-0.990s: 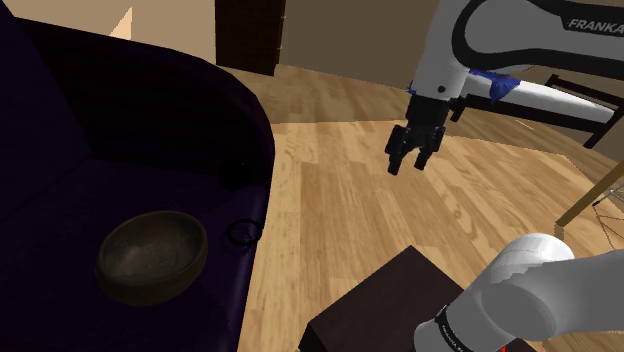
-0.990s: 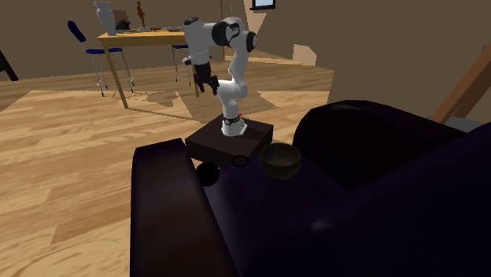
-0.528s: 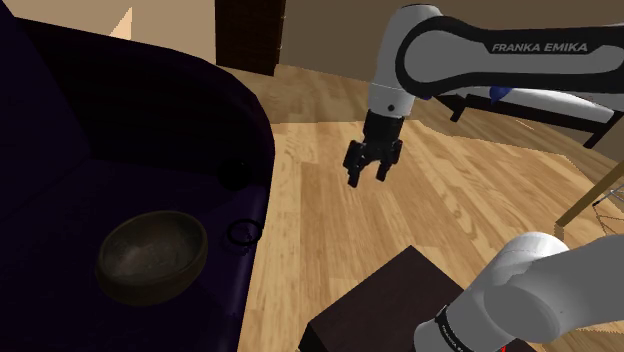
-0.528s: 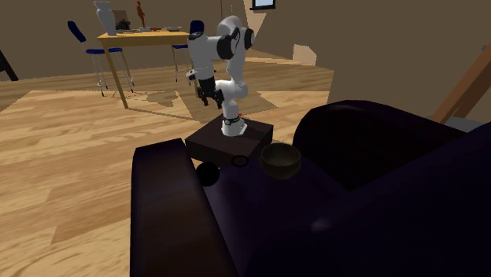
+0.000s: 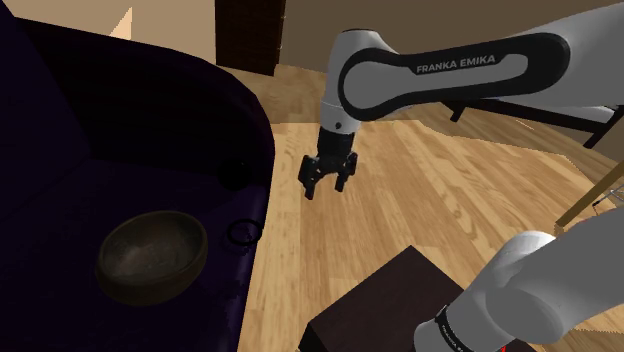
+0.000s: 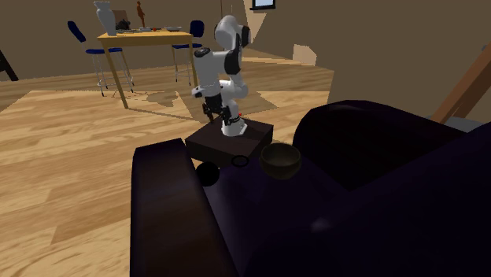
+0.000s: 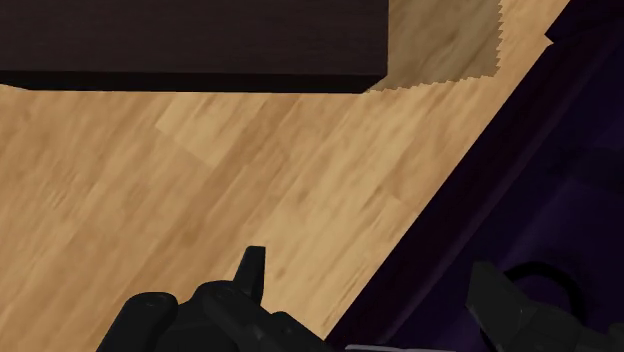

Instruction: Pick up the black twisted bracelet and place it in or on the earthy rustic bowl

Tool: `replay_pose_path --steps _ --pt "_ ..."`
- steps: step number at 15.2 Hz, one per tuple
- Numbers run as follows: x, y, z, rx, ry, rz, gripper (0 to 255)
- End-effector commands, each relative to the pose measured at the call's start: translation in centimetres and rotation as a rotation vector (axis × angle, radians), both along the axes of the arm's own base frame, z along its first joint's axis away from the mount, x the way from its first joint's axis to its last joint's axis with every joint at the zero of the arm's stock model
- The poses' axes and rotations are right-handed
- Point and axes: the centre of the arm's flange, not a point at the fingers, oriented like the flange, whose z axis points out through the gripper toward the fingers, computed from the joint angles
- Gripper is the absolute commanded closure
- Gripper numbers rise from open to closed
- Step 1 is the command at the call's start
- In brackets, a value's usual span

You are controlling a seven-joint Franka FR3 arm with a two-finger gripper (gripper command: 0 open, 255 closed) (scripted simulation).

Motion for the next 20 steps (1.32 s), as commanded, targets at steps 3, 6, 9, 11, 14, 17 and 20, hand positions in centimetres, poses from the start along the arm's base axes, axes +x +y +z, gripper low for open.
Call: replay_pose_path --steps 3,6,9,11,14,17,20 --pt "2.7 3.6 -2.9 0.006 -0.002 0.018 0" --pt "4.6 6.4 -4.9 0.010 -0.003 0.031 0" --pt "6.6 9.1 -7.0 0.013 -0.004 0.045 0" --pt "7.8 11.0 -8.3 0.016 -0.005 0.054 0" --pt "8.3 11.9 -10.0 0.017 -0.006 0.058 0" --pt "8.0 12.0 -11.5 0.017 -0.006 0.058 0" --pt "7.9 12.1 -12.9 0.017 -0.006 0.058 0"
